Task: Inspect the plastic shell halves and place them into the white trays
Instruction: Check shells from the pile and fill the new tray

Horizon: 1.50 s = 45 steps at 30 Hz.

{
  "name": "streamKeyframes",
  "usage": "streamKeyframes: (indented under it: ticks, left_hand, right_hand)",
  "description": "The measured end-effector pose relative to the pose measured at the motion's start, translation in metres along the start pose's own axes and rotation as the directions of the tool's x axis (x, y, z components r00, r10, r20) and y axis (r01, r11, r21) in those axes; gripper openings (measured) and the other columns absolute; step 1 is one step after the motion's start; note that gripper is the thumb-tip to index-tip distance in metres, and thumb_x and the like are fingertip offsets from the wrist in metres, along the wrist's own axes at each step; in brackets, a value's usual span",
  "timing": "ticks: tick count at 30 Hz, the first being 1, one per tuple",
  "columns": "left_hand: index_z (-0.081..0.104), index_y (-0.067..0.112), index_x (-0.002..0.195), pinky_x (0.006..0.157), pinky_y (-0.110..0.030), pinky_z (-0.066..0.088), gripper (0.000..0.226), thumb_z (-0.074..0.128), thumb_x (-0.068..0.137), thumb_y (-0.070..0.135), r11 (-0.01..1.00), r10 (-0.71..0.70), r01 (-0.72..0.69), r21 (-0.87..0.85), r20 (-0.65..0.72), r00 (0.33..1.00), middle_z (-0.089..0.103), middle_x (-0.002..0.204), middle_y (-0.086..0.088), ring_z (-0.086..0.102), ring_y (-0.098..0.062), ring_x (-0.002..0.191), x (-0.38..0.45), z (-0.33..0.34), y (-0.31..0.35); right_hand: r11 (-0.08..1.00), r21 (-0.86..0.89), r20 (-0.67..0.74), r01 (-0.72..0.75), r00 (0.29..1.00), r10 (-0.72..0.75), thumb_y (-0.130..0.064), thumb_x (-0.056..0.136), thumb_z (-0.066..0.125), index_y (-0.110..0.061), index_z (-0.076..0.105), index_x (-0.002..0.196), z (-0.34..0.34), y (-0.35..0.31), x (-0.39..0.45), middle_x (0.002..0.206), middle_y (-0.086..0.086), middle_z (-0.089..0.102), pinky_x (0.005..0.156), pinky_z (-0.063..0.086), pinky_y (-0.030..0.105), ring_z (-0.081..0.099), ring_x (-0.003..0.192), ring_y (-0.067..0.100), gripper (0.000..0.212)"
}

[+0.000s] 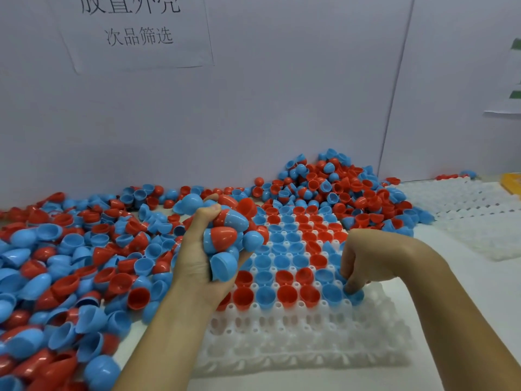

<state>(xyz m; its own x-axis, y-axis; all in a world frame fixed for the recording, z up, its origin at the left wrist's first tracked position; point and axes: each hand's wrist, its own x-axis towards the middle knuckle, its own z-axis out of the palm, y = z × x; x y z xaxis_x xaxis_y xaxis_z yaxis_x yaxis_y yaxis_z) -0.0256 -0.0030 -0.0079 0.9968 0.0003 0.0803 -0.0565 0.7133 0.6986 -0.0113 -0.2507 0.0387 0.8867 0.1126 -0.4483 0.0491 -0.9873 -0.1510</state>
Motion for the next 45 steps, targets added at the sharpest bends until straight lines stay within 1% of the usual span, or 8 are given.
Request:
streamKeyframes:
  ticks: [8,13,19,23,25,30,40,45]
  left_hand:
    - [0.071,0.021,0.057,0.055,-0.035,0.059,0.014,0.073,0.069,0.029,0.999,-0.036,0.036,0.002,-0.018,0.999,0.066,0.069,0.000,0.067,-0.014,0.062,-0.002,0.010,0.006]
    - [0.071,0.022,0.059,0.057,-0.035,0.059,0.012,0.075,0.068,0.029,0.999,-0.043,0.043,-0.004,-0.032,0.999,0.066,0.071,-0.001,0.067,-0.015,0.064,0.002,0.006,0.004]
    - [0.068,0.021,0.067,0.067,-0.037,0.060,0.011,0.073,0.075,0.026,1.000,-0.014,0.010,-0.025,-0.129,0.992,0.066,0.074,-0.003,0.066,-0.015,0.068,0.007,0.005,0.005]
    - [0.066,0.016,0.096,0.086,-0.044,0.059,0.016,0.069,0.086,0.028,1.000,0.018,-0.025,-0.019,-0.312,0.950,0.064,0.089,-0.008,0.063,-0.024,0.087,0.009,0.001,0.010]
    - [0.063,0.014,0.114,0.072,-0.039,0.059,0.036,0.070,0.084,0.032,1.000,0.010,-0.017,-0.015,-0.397,0.918,0.064,0.101,-0.010,0.065,-0.025,0.089,0.009,-0.001,0.014]
    - [0.058,0.013,0.137,0.085,-0.046,0.060,0.056,0.069,0.085,0.032,0.998,0.062,-0.053,0.031,-0.452,0.890,0.070,0.112,-0.016,0.072,-0.031,0.097,0.005,-0.002,0.018]
    - [0.065,0.010,0.079,0.049,-0.029,0.056,0.021,0.064,0.089,0.028,0.995,-0.055,0.024,-0.098,-0.319,0.946,0.067,0.069,-0.005,0.067,-0.016,0.056,0.007,-0.003,0.018]
    - [0.061,0.015,0.071,0.062,-0.029,0.054,0.020,0.065,0.087,0.025,0.989,-0.055,0.001,-0.148,-0.358,0.932,0.061,0.066,-0.001,0.060,-0.013,0.058,0.007,-0.003,0.022]
  right_hand:
    - [0.979,0.036,-0.406,0.203,0.898,-0.171,-0.026,0.095,0.065,-0.020,0.075,0.097,-0.039,-0.024,-0.004,0.074,-0.015,0.068,0.058,0.049,0.012,0.065,0.063,-0.001,0.012]
    - [0.784,0.261,-0.532,0.563,0.762,-0.369,-0.029,0.097,0.061,-0.033,0.069,0.102,-0.015,-0.074,0.007,0.078,-0.011,0.071,0.063,0.051,0.013,0.069,0.071,-0.002,0.010]
    - [0.616,0.360,-0.701,0.701,0.639,-0.317,-0.019,0.095,0.062,-0.028,0.059,0.094,0.018,-0.088,0.006,0.073,-0.004,0.068,0.065,0.059,0.034,0.068,0.067,0.017,0.010]
    - [0.383,0.434,-0.683,0.815,0.575,-0.450,-0.042,0.088,0.068,-0.033,0.057,0.096,0.024,-0.107,-0.013,0.077,-0.003,0.067,0.067,0.060,0.031,0.069,0.069,0.018,0.016]
    - [0.400,0.407,-0.650,0.821,0.568,-0.505,-0.052,0.081,0.071,-0.037,0.055,0.099,0.032,-0.120,-0.016,0.081,-0.002,0.064,0.067,0.060,0.030,0.068,0.073,0.018,0.029]
    - [0.457,0.313,-0.784,0.832,0.499,-0.370,-0.024,0.090,0.071,-0.032,0.063,0.093,0.046,-0.138,-0.005,0.077,-0.011,0.065,0.064,0.058,0.023,0.066,0.070,0.007,0.012]
    - [0.460,0.422,-0.847,0.782,0.520,-0.107,-0.009,0.091,0.067,-0.031,0.054,0.080,0.055,-0.143,0.008,0.073,-0.005,0.069,0.051,0.056,0.018,0.069,0.063,0.006,0.027]
    - [0.482,0.407,-0.839,0.776,0.526,-0.138,-0.009,0.090,0.070,-0.026,0.067,0.084,0.054,-0.144,0.011,0.081,-0.013,0.068,0.061,0.057,0.016,0.069,0.068,0.002,0.018]
